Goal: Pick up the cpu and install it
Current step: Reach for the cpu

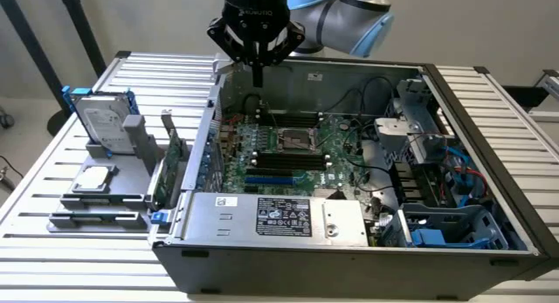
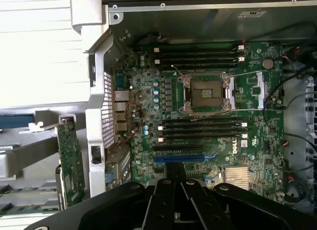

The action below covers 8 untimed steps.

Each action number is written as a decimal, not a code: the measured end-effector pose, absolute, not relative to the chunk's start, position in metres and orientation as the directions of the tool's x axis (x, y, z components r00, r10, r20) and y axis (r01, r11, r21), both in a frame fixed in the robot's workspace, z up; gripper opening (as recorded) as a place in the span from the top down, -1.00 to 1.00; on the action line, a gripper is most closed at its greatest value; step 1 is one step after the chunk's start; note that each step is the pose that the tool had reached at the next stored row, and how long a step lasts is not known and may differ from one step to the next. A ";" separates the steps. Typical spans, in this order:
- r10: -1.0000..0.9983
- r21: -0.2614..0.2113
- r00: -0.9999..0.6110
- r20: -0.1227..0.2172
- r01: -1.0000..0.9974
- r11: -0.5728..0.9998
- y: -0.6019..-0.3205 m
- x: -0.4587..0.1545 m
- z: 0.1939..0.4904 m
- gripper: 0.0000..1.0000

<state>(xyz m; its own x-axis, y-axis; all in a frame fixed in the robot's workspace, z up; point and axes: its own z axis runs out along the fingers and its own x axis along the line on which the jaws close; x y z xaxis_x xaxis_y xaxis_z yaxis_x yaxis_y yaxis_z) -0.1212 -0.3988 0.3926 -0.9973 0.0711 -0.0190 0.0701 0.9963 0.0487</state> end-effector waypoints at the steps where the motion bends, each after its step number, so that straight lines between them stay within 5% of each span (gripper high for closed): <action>1: 0.071 0.049 -0.997 -0.019 0.070 0.996 -0.399 -0.121 0.393 0.79; 8: 0.071 0.049 -0.997 -0.019 0.070 0.996 -0.399 -0.148 0.393 0.79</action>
<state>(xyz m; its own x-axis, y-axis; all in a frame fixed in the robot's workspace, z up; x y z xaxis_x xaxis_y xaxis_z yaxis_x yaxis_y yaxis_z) -0.1485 -0.3988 0.3926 -0.9973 0.0712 -0.0190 0.0702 0.9963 0.0490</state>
